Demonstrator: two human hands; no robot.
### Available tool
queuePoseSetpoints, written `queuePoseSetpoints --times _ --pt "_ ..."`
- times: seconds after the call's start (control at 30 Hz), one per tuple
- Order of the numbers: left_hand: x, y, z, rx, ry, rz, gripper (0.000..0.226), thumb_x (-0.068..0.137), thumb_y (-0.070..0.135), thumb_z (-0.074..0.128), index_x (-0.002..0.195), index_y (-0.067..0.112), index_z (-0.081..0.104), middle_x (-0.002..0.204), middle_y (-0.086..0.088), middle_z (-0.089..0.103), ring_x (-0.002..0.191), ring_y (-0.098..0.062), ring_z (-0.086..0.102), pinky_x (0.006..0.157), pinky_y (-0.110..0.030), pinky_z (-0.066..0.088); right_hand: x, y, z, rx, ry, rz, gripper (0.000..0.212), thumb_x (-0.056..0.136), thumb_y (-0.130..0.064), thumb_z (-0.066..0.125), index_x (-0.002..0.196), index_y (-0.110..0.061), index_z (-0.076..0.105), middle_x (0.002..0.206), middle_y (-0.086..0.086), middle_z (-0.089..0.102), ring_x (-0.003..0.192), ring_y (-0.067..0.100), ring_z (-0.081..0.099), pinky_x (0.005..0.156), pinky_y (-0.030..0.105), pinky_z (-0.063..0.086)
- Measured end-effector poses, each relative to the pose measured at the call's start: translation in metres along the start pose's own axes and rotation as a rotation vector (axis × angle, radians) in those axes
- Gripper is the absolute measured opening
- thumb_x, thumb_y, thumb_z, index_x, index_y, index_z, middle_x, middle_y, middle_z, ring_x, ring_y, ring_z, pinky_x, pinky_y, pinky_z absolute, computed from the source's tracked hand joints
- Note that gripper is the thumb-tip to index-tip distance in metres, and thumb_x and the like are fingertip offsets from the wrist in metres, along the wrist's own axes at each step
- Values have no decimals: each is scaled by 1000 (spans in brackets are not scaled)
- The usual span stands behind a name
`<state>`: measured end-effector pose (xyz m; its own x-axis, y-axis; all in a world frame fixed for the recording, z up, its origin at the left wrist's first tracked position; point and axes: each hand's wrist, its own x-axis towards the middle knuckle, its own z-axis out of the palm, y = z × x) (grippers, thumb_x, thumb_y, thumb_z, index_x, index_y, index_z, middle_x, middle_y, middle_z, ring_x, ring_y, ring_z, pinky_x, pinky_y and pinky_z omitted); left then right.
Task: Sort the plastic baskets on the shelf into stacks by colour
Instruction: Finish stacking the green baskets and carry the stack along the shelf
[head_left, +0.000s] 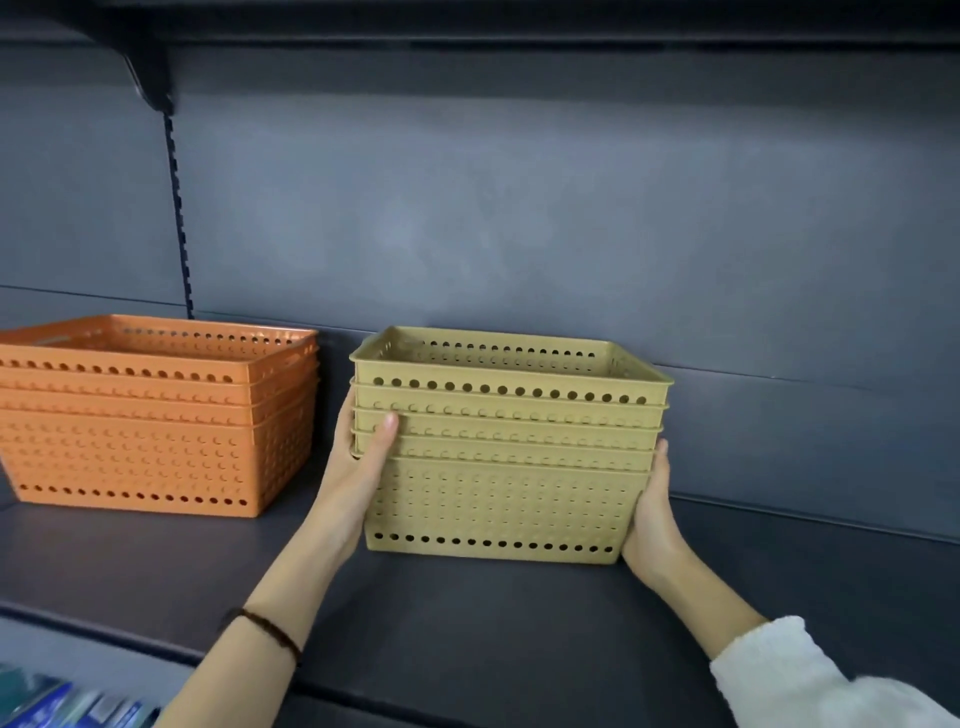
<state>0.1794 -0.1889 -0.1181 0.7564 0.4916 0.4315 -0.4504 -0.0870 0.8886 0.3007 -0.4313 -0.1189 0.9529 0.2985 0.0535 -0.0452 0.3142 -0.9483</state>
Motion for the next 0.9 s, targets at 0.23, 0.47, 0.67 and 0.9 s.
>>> queuePoseSetpoints --times 0.23,0.47,0.67,0.9 --pt "-34 22 5 -18 64 40 74 74 65 62 141 38 45 130 15 65 120 -4 60 104 -38 45 -26 -27 2 21 -39 -62 64 87 -73 16 104 -35 66 97 -8 74 99 15 64 80 36 49" --pt "-75 93 -33 51 96 132 76 60 69 66 130 51 44 113 35 66 104 11 63 79 -15 49 -93 -51 34 14 -234 -222 71 69 -74 23 111 -35 64 96 -15 76 90 1 71 72 27 58" --pt "-120 156 -89 75 162 208 69 71 64 71 133 47 46 119 23 68 103 4 67 81 -25 53 -164 -66 92 82 -387 -321 51 87 -59 28 103 -40 73 112 -9 73 107 9 68 85 35 57" --pt "-201 218 -215 114 315 230 71 59 69 76 123 46 54 104 28 72 92 4 71 65 -18 56 -242 -26 205 113 -531 -242 51 88 -61 27 102 -43 73 111 -8 74 105 9 68 85 36 57"
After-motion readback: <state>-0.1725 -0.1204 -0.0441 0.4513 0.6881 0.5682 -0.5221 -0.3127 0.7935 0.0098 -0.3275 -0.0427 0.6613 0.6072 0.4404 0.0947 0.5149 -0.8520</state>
